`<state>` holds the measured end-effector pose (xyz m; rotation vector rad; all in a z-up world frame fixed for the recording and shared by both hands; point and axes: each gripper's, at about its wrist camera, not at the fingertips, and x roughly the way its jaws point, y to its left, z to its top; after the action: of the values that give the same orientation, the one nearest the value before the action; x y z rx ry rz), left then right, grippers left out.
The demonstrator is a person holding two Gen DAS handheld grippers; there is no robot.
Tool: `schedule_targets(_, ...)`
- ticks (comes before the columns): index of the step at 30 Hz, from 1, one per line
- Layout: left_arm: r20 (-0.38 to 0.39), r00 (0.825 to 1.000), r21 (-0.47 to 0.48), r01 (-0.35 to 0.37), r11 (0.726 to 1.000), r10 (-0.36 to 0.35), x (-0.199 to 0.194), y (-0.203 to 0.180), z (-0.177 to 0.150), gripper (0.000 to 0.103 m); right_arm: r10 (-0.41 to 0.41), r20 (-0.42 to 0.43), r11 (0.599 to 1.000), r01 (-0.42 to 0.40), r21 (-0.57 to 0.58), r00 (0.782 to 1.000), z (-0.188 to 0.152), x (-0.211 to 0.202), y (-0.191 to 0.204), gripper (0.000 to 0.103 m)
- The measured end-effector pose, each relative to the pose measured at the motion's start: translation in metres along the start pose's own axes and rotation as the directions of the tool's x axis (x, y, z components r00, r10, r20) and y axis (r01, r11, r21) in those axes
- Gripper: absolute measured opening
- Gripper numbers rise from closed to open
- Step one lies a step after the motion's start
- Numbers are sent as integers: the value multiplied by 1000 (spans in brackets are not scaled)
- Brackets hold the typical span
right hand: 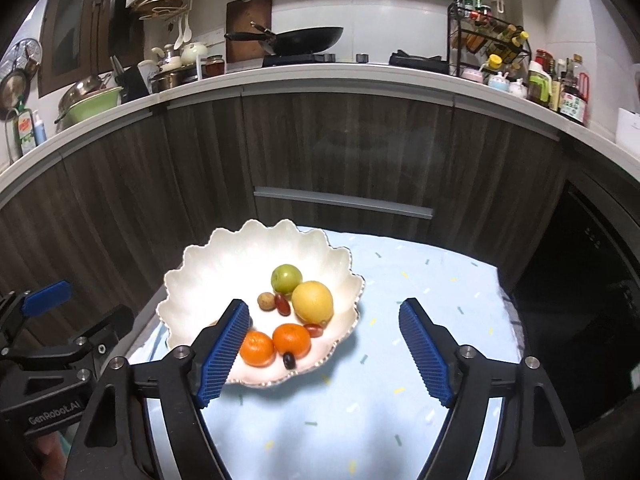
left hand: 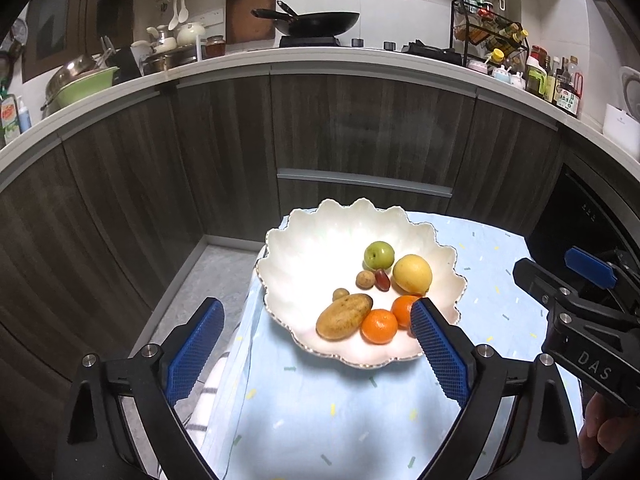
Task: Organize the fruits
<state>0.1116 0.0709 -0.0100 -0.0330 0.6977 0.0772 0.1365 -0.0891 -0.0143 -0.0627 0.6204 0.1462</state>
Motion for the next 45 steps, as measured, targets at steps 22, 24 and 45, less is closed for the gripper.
schedule_targets(22,6,1000,4,-16,1000,16,-48,-19,-47,102,-63,-12,995,64,79,998,-55,-53,-30,80)
schedule_targets(24,5,1000,8,-16,1000,16,-49,-22,-50,102,-68,-14,994,69,88,998,-58,-54,-34,80)
schedule_targets(45,23,1000,-13,-8,1000,8,-53,-21,-53,102,-86,-14,992,87,94,996,-63,-55,-42,80)
